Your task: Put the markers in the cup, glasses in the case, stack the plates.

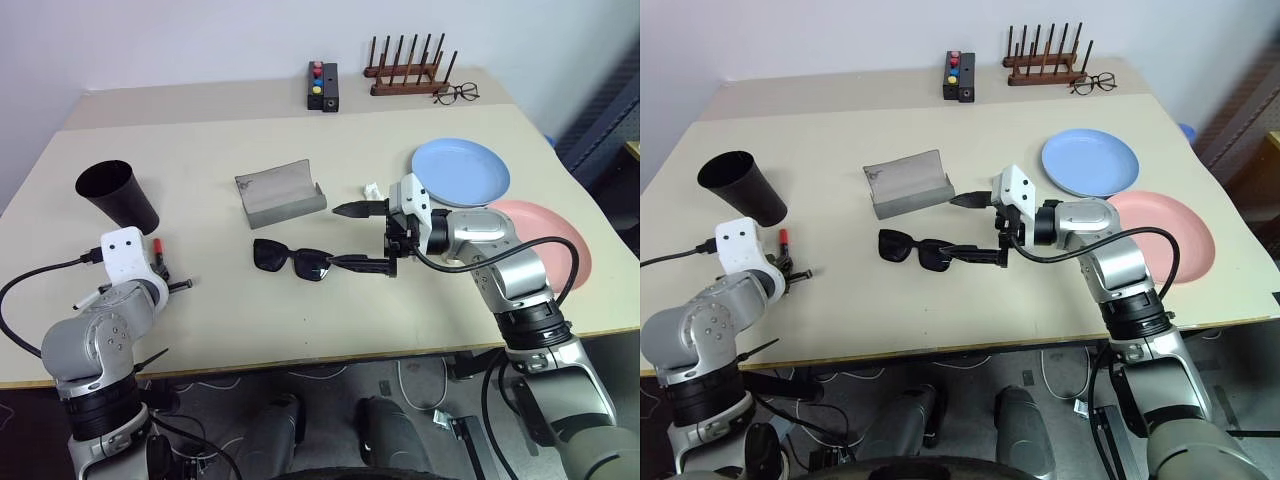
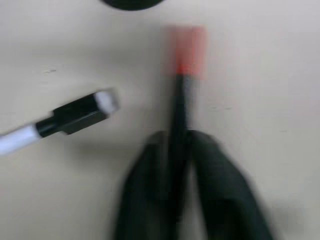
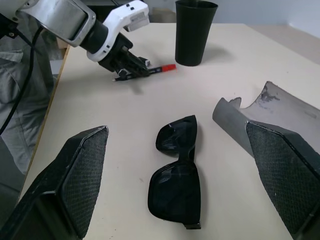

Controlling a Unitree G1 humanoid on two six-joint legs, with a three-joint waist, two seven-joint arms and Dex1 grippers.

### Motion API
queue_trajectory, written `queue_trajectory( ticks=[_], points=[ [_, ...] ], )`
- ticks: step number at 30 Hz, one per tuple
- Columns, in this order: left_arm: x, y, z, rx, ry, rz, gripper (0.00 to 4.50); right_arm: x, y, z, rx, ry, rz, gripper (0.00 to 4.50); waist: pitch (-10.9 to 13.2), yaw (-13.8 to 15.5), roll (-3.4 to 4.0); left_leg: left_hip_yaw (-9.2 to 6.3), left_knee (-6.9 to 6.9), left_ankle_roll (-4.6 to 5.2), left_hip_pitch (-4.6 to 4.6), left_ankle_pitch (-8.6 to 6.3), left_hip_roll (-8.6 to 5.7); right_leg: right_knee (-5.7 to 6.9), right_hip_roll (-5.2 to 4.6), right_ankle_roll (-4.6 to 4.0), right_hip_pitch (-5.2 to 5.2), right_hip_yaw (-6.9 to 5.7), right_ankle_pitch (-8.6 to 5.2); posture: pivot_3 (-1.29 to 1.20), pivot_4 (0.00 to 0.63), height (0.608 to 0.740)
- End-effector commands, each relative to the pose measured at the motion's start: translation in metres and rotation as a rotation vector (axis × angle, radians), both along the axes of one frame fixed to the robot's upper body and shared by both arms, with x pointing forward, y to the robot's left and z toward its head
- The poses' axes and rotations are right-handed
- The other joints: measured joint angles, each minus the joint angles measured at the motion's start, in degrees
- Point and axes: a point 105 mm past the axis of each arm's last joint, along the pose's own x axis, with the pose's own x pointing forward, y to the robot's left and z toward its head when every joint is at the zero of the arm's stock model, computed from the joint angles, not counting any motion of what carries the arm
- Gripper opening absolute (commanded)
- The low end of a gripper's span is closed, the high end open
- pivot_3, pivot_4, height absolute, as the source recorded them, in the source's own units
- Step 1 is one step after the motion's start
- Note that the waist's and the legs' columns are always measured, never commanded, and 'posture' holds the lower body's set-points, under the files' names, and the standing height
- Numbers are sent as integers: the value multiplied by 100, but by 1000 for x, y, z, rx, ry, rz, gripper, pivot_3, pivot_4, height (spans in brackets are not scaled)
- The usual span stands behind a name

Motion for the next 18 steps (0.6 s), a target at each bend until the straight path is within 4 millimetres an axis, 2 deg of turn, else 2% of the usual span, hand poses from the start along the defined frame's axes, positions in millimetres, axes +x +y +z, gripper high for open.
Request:
queue_trajectory(
  ticks=[1,4,6,8,14,18],
  points=[
    [-6,8,0,1,4,31,53,-4,-1,11,25,-46,10,4500,0,-6,0,0,0,0,0,0,0,0,0,0,0,0,0,0,150,740],
    [-6,5,2,-44,-19,30,53,-3,-3,9,24,-45,4,4500,0,-7,0,0,0,0,0,0,0,0,0,0,-1,0,0,0,150,740],
    [-4,-5,5,-138,-59,-5,53,-2,-4,8,24,-45,-3,4500,0,-2,0,0,0,-1,0,0,0,0,0,0,0,0,0,0,150,740],
    [0,-23,16,-215,-125,-91,53,-1,-6,8,26,-47,-10,4500,0,7,0,0,1,-1,0,0,0,0,0,1,0,-1,0,0,150,740],
    [0,-77,55,-289,-314,-403,53,2,-11,7,23,-53,-31,4500,3,13,-7,0,6,-2,-2,1,-1,0,-1,1,4,-3,1,0,150,740],
    [7,-98,81,-304,-462,-517,53,4,-14,6,22,-64,-53,4500,3,11,-6,0,5,-3,-1,2,0,0,0,1,4,-4,1,0,150,740]
  ],
)
